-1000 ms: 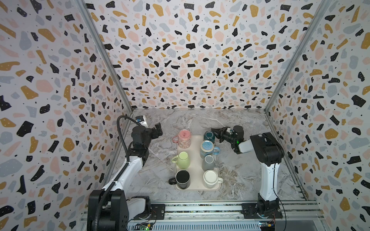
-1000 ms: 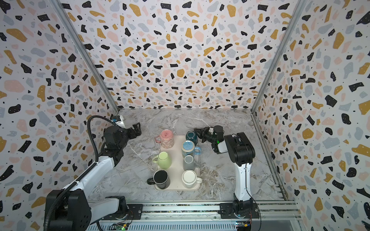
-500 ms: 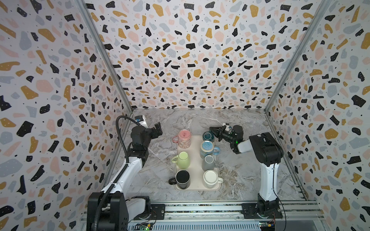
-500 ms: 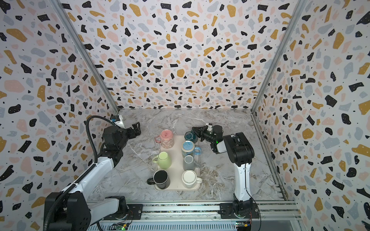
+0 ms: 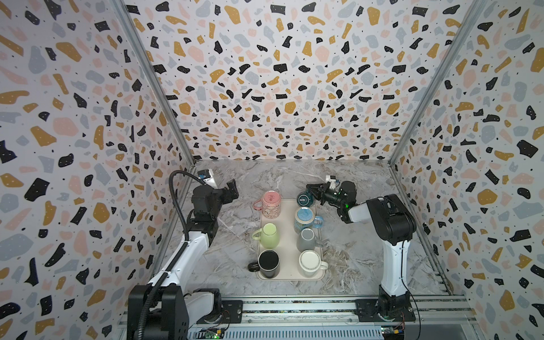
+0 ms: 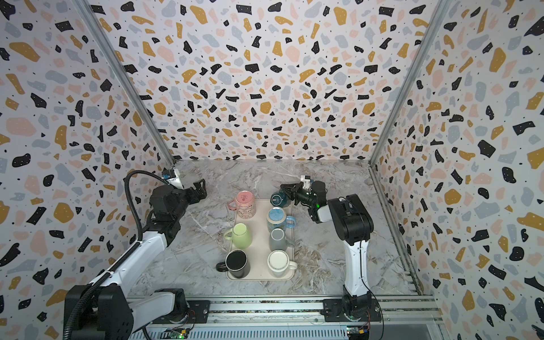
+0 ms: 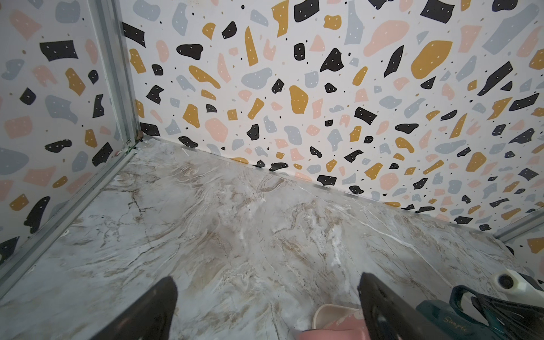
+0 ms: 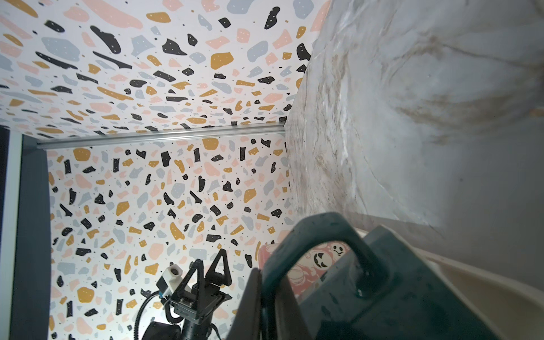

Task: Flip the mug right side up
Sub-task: 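Close the right gripper on the dark green mug's handle and lift, then rotate the dark green mug upright while the left gripper reaches toward it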

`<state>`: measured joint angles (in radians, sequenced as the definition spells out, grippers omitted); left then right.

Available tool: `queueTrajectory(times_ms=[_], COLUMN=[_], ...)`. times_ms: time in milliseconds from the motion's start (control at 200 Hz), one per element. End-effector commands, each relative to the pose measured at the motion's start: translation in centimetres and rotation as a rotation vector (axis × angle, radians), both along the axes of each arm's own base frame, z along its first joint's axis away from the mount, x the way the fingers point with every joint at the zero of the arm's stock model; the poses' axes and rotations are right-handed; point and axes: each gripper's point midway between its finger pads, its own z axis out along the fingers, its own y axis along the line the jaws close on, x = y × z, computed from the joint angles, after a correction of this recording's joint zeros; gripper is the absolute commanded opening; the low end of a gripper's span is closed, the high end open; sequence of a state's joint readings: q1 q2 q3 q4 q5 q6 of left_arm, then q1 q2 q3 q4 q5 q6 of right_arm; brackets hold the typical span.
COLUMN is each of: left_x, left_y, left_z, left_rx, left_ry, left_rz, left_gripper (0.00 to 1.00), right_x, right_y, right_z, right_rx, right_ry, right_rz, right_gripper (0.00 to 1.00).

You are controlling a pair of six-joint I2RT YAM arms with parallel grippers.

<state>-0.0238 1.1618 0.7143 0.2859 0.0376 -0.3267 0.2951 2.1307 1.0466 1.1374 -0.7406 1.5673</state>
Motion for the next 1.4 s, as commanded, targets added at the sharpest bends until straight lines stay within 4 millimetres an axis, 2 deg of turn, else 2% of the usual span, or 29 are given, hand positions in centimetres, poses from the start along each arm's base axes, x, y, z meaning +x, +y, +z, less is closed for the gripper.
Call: queueTrajectory(times_ms=[0,125,295,556,746,966,1126,1397], left_x=[0.3,0.7,1.3,1.7,1.3,-0.2,-1.4,-4.1], left_y=[-0.7,-1.6,-2.9,-6.6,-9.2,-12.2,-14.2,-17.2], left_z=[3.8,5.3,8.0,12.7,12.7,11.3,9.7,7.1], left_rx=[-0.015,-0.030,-0.066,-0.162,-0.179,-0.188,-0.168,-0.071], left_ry=[-0.091,-0.113,-0.155,-0.195,-0.093,0.015,0.115,0.260], left_rz=[-0.033,-0.082,-0.154,-0.368,-0.505,-0.663,-0.750,-0.889], left_gripper=[0.97,0.97,0.97,0.96,0.92,0.85,0.82,0.76], right_x=[0.0,-0.2,-0.8,-3.5,-7.6,-11.6,-13.3,-15.4], right_y=[0.6,1.5,3.8,6.9,9.7,10.8,10.9,11.0], right_z=[8.1,10.0,12.8,16.7,17.8,18.1,18.5,18.8], right_rx=[0.004,-0.059,-0.187,-0.394,-0.618,-0.821,-0.996,-1.120], right_ry=[-0.257,-0.348,-0.498,-0.783,-1.059,-1.329,-1.485,-1.628], right_rz=[0.019,0.044,0.090,0.174,0.265,0.283,0.230,0.205], right_gripper=[0.00,0.00,0.00,0.00,0.00,0.00,0.00,0.00])
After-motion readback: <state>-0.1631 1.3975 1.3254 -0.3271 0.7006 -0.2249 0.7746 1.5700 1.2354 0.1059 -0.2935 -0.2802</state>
